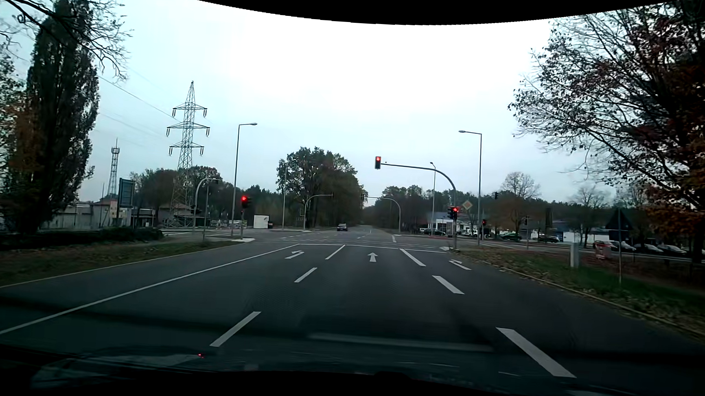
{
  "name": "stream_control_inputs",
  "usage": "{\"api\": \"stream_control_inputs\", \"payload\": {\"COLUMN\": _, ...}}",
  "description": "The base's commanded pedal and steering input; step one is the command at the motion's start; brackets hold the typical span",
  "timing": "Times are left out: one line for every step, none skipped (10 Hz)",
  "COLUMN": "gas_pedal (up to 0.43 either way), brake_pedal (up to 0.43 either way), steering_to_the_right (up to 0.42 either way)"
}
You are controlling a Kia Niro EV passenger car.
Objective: Follow the waypoints while adhering to traffic rules and regulations
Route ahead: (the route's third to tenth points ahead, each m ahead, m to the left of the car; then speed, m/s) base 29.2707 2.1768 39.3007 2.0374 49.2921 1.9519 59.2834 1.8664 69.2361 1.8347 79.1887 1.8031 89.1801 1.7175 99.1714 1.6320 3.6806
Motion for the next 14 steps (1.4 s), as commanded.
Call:
{"api": "stream_control_inputs", "payload": {"gas_pedal": 0.020, "brake_pedal": 0.000, "steering_to_the_right": -0.002}}
{"api": "stream_control_inputs", "payload": {"gas_pedal": 0.020, "brake_pedal": 0.000, "steering_to_the_right": -0.002}}
{"api": "stream_control_inputs", "payload": {"gas_pedal": 0.020, "brake_pedal": 0.000, "steering_to_the_right": -0.002}}
{"api": "stream_control_inputs", "payload": {"gas_pedal": 0.008, "brake_pedal": 0.000, "steering_to_the_right": -0.002}}
{"api": "stream_control_inputs", "payload": {"gas_pedal": 0.008, "brake_pedal": 0.000, "steering_to_the_right": -0.002}}
{"api": "stream_control_inputs", "payload": {"gas_pedal": 0.008, "brake_pedal": 0.000, "steering_to_the_right": -0.002}}
{"api": "stream_control_inputs", "payload": {"gas_pedal": 0.000, "brake_pedal": 0.000, "steering_to_the_right": -0.002}}
{"api": "stream_control_inputs", "payload": {"gas_pedal": 0.000, "brake_pedal": 0.000, "steering_to_the_right": -0.002}}
{"api": "stream_control_inputs", "payload": {"gas_pedal": 0.000, "brake_pedal": 0.000, "steering_to_the_right": -0.002}}
{"api": "stream_control_inputs", "payload": {"gas_pedal": 0.000, "brake_pedal": 0.000, "steering_to_the_right": -0.002}}
{"api": "stream_control_inputs", "payload": {"gas_pedal": 0.000, "brake_pedal": 0.000, "steering_to_the_right": -0.002}}
{"api": "stream_control_inputs", "payload": {"gas_pedal": 0.000, "brake_pedal": 0.000, "steering_to_the_right": -0.002}}
{"api": "stream_control_inputs", "payload": {"gas_pedal": 0.000, "brake_pedal": 0.000, "steering_to_the_right": -0.002}}
{"api": "stream_control_inputs", "payload": {"gas_pedal": 0.000, "brake_pedal": 0.000, "steering_to_the_right": -0.002}}
